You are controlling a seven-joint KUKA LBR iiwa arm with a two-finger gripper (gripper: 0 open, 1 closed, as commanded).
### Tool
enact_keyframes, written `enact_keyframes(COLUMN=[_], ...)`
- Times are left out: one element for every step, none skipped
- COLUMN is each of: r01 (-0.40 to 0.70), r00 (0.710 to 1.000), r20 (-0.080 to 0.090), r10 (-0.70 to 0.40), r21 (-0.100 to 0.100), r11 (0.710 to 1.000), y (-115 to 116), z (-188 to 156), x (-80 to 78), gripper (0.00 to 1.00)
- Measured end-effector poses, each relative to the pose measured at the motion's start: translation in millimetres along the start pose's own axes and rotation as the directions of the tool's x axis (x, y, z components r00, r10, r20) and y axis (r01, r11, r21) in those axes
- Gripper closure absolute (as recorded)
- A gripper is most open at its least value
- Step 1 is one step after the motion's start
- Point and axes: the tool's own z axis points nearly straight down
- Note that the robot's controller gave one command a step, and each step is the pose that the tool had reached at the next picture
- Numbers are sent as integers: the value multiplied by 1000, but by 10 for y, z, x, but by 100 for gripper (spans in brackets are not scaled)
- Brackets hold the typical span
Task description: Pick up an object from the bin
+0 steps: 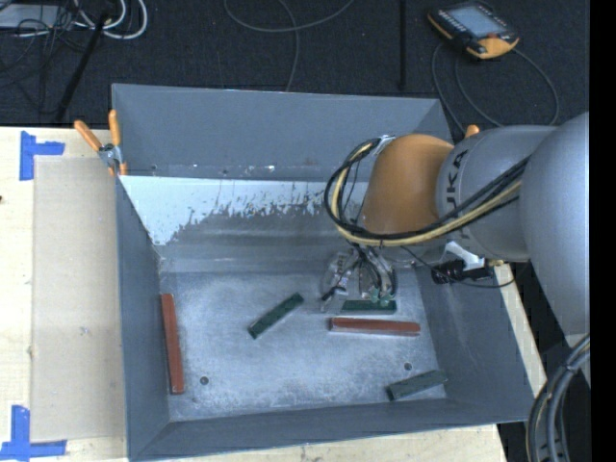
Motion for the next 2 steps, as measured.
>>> enact_keyframes(r01=[3,2], r00=[1000,1000], r20=[4,-1], r10=[-3,-2], r21=[-1,0], r11=[1000,1000], y=[-477,-400], z=[-324,-227], x=[81,705], gripper=[100,0])
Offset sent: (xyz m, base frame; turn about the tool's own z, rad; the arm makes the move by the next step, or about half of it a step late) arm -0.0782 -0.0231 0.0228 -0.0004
